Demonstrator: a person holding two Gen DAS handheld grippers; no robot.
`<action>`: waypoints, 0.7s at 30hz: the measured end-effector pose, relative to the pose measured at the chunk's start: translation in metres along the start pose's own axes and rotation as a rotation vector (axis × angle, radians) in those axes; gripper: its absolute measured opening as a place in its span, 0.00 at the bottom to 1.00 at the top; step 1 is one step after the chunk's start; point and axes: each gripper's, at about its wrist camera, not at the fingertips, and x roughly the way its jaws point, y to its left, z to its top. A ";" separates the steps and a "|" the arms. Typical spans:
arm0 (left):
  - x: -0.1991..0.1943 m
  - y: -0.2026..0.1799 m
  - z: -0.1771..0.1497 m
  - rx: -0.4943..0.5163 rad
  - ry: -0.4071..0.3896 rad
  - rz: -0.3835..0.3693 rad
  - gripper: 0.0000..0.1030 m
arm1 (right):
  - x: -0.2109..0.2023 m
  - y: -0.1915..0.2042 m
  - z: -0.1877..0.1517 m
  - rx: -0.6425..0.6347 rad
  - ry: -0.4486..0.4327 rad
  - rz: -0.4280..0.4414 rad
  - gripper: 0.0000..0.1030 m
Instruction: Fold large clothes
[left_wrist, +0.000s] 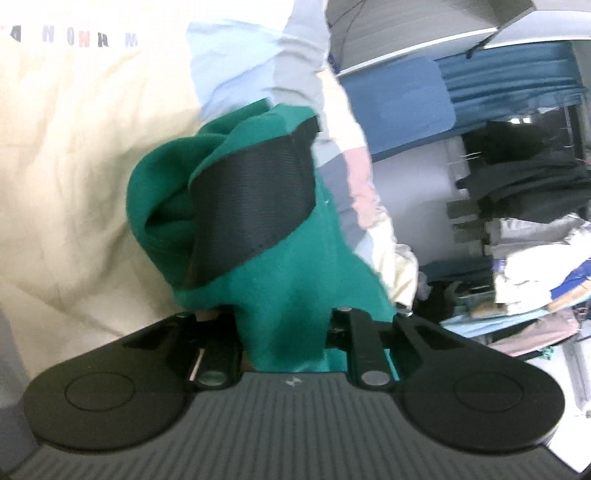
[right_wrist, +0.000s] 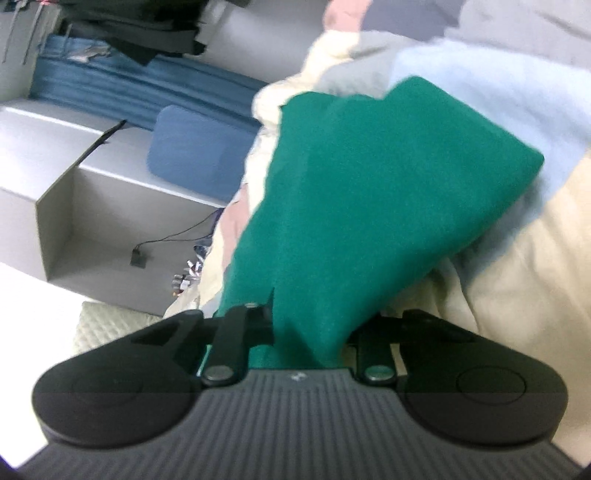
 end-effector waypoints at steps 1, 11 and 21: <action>-0.007 -0.002 -0.002 -0.004 0.007 -0.017 0.20 | -0.007 0.001 -0.001 -0.022 0.000 0.000 0.23; -0.109 -0.027 -0.038 0.102 0.086 0.011 0.20 | -0.092 0.025 -0.019 -0.120 0.028 -0.016 0.23; -0.164 -0.016 -0.066 0.147 0.179 0.060 0.27 | -0.152 0.026 -0.038 -0.180 0.079 -0.042 0.28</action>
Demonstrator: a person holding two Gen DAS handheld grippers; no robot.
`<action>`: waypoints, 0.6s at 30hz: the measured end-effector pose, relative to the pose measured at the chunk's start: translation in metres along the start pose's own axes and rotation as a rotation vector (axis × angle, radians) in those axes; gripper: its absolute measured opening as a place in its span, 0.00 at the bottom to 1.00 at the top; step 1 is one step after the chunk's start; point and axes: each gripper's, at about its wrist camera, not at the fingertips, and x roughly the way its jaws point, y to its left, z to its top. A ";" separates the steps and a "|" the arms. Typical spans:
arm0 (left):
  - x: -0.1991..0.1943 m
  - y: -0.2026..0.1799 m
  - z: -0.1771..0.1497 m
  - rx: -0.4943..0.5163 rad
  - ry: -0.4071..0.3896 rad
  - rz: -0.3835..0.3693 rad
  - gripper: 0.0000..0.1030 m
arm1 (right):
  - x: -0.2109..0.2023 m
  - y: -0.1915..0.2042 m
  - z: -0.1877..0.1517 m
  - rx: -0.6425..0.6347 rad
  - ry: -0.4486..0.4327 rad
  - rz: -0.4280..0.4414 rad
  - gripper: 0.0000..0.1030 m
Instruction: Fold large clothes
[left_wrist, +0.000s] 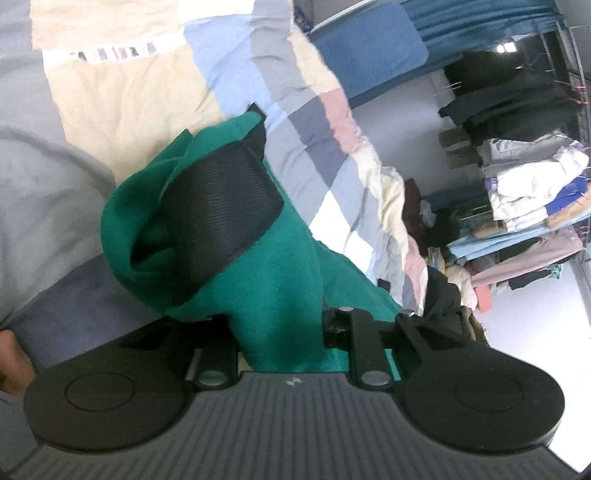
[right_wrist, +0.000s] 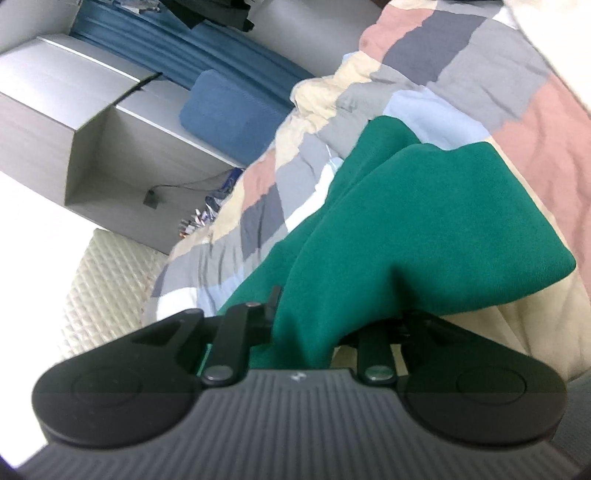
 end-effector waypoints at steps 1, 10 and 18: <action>0.004 0.003 0.003 -0.016 0.011 0.003 0.34 | 0.000 -0.003 -0.001 0.015 0.006 -0.005 0.31; -0.008 -0.006 0.014 0.028 -0.008 -0.089 0.58 | -0.020 -0.001 0.004 0.069 0.009 0.105 0.64; 0.007 -0.039 0.045 0.128 -0.092 -0.101 0.61 | 0.006 0.035 0.040 -0.084 -0.056 0.119 0.64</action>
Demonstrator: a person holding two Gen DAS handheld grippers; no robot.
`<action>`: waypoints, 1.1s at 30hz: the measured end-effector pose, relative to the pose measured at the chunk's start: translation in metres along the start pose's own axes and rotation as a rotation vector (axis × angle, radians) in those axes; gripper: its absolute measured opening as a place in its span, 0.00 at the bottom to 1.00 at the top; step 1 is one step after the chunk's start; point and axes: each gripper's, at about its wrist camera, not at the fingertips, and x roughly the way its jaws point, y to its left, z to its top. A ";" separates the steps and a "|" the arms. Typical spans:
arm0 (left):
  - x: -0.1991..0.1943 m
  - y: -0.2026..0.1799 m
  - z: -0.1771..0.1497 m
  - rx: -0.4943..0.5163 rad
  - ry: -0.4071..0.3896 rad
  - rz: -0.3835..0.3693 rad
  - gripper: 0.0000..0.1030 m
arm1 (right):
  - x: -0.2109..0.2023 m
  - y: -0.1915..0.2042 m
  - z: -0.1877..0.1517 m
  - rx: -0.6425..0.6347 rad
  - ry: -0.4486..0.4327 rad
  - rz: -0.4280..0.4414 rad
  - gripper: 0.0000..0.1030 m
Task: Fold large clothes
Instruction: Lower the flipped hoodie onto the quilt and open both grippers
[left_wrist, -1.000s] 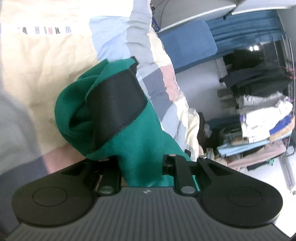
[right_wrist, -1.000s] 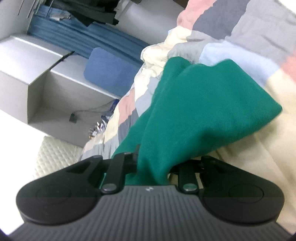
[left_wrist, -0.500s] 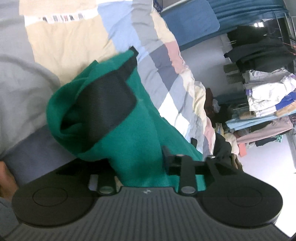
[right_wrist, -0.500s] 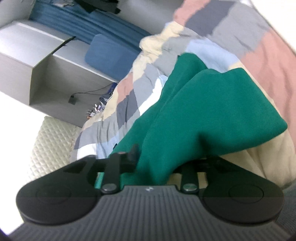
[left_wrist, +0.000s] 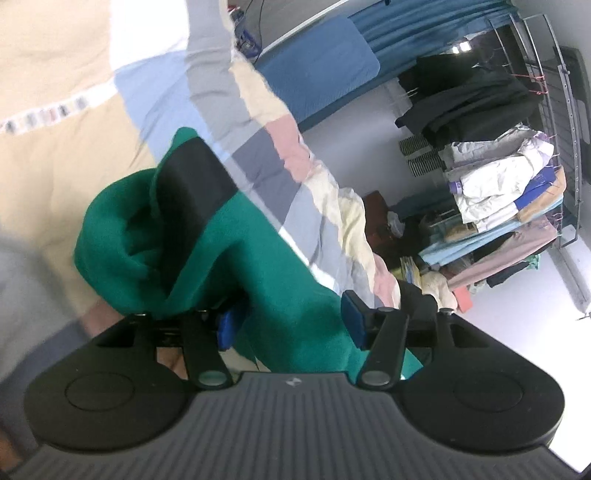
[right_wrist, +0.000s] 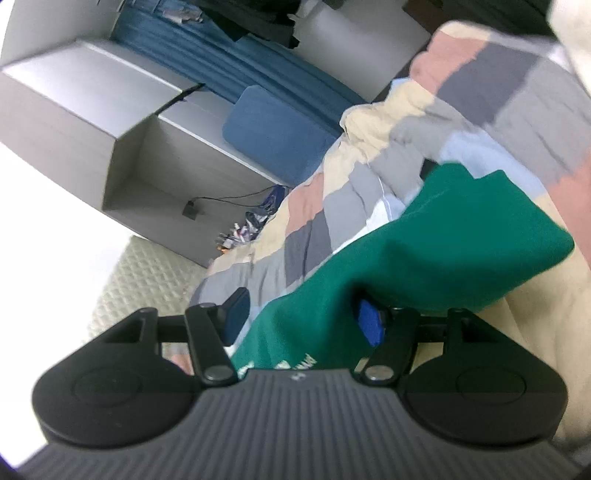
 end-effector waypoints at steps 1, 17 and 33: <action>0.006 -0.002 0.005 0.009 -0.007 -0.002 0.61 | 0.007 0.001 0.005 -0.011 -0.004 -0.011 0.64; 0.130 -0.014 0.080 0.275 -0.121 0.059 0.67 | 0.121 -0.003 0.048 -0.308 -0.060 -0.203 0.66; 0.265 0.029 0.125 0.376 -0.034 0.242 0.69 | 0.262 -0.043 0.066 -0.459 0.073 -0.336 0.65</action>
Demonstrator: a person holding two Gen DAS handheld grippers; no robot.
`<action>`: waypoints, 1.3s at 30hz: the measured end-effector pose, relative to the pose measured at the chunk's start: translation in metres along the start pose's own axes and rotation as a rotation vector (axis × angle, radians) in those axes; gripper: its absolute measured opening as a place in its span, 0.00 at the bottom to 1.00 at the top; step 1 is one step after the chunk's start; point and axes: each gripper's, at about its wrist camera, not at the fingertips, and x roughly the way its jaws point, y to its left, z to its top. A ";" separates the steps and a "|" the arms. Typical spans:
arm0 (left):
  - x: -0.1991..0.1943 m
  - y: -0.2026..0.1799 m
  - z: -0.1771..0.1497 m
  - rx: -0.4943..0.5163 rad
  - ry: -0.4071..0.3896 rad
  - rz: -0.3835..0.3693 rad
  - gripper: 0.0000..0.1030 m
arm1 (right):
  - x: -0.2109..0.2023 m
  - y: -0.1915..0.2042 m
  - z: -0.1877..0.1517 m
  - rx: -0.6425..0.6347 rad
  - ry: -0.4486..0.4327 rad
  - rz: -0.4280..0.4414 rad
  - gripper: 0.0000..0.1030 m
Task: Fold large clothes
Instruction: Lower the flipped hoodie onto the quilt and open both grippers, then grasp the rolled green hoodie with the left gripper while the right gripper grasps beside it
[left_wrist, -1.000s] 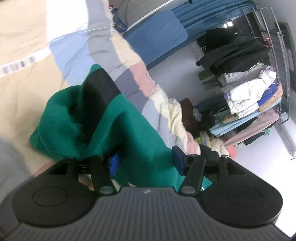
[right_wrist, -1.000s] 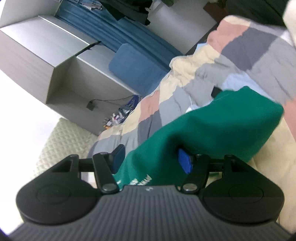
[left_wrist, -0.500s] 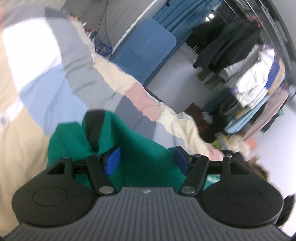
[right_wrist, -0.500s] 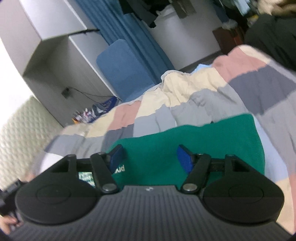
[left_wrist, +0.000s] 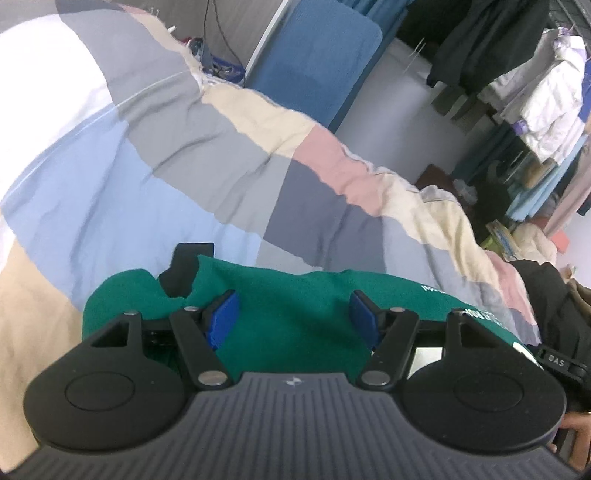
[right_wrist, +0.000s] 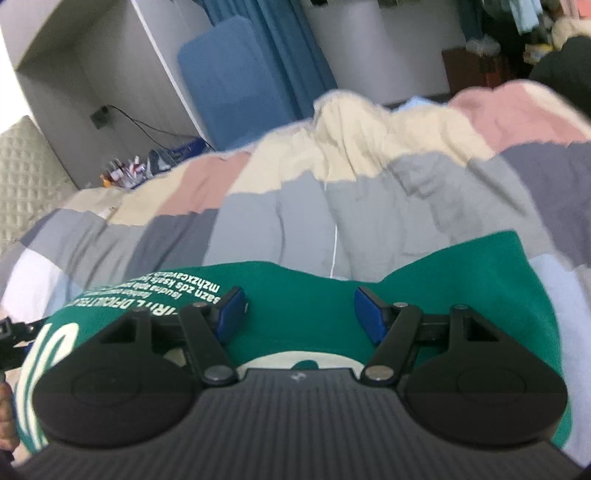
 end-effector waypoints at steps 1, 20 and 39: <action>0.004 0.001 0.001 -0.007 0.003 0.000 0.69 | 0.008 -0.003 0.001 0.010 0.010 0.003 0.65; -0.121 -0.021 -0.042 -0.060 -0.037 -0.047 0.72 | -0.103 -0.009 -0.013 0.168 -0.085 0.118 0.68; -0.098 0.035 -0.099 -0.420 0.131 -0.068 0.82 | -0.079 -0.067 -0.085 0.700 0.101 0.150 0.84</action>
